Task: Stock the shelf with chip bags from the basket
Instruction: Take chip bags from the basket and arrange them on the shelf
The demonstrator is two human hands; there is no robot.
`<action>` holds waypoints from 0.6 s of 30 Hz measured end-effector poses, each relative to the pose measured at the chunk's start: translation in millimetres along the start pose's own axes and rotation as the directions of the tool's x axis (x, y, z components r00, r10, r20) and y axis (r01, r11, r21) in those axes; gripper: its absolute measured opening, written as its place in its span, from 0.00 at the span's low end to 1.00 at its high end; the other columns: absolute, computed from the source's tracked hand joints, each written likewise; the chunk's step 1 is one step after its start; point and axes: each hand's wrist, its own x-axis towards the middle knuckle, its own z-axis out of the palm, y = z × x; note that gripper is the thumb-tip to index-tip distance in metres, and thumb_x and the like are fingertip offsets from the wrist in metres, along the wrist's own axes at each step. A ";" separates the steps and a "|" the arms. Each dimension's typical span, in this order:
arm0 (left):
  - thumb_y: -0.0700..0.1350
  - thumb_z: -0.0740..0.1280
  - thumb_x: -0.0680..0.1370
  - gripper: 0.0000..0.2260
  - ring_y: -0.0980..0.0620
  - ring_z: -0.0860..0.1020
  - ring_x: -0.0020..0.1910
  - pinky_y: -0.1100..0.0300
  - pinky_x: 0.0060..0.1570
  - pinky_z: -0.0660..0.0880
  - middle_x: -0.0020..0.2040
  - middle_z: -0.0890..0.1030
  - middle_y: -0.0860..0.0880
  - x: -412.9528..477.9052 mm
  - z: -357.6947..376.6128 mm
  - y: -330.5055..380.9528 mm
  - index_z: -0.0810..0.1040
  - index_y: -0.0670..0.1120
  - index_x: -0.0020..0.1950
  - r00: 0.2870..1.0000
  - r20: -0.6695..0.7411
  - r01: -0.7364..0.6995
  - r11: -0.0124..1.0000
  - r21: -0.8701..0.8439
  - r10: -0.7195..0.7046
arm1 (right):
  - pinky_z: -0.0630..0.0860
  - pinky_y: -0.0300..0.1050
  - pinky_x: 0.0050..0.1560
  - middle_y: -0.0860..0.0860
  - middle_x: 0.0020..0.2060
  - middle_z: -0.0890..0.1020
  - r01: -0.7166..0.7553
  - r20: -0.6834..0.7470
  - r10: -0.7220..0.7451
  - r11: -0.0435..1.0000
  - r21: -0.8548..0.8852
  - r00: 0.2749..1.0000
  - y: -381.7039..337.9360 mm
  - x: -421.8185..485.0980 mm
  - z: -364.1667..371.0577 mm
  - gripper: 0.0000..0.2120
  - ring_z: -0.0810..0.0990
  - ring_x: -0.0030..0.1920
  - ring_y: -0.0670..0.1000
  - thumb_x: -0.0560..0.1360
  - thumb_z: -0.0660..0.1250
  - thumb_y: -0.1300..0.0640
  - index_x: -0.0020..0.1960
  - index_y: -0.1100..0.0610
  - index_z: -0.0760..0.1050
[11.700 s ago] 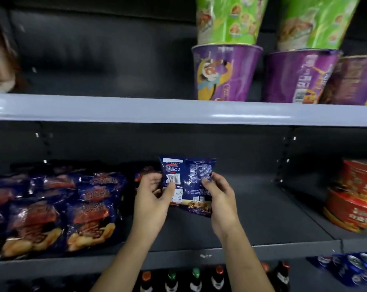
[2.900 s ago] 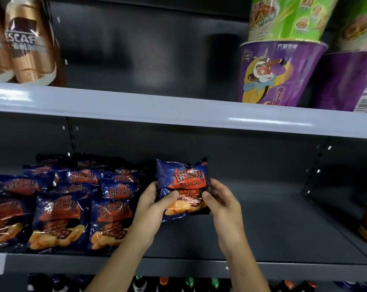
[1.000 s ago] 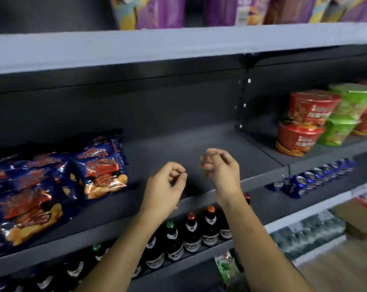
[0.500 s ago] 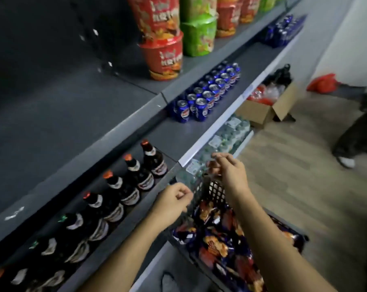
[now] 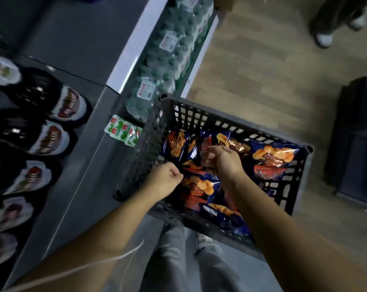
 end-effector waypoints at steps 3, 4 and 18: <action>0.49 0.68 0.79 0.07 0.50 0.80 0.46 0.59 0.42 0.74 0.46 0.81 0.50 41.4 14.3 -16.6 0.79 0.47 0.50 1.000 -0.011 -0.008 0.999 0.047 0.008 | 0.77 0.51 0.44 0.52 0.36 0.79 -0.089 -0.022 0.090 0.995 0.047 0.996 21.7 35.7 11.6 0.09 0.79 0.41 0.53 0.82 0.60 0.57 0.59 0.59 0.74; 0.50 0.69 0.79 0.08 0.49 0.79 0.49 0.58 0.45 0.75 0.49 0.81 0.48 55.8 18.6 -20.3 0.79 0.46 0.52 0.999 -0.036 -0.009 0.998 0.065 0.012 | 0.76 0.54 0.44 0.51 0.35 0.78 -0.120 -0.021 0.121 0.991 0.056 0.992 28.2 46.9 16.1 0.08 0.77 0.43 0.54 0.83 0.59 0.56 0.58 0.59 0.74; 0.58 0.66 0.78 0.21 0.37 0.79 0.51 0.51 0.41 0.74 0.55 0.79 0.43 154.6 63.3 -18.8 0.67 0.48 0.64 0.979 -0.044 -0.161 0.883 0.441 0.200 | 0.78 0.55 0.61 0.54 0.46 0.82 -0.196 -0.153 0.214 0.973 0.122 0.965 66.2 100.2 22.9 0.14 0.81 0.48 0.57 0.82 0.61 0.53 0.58 0.60 0.80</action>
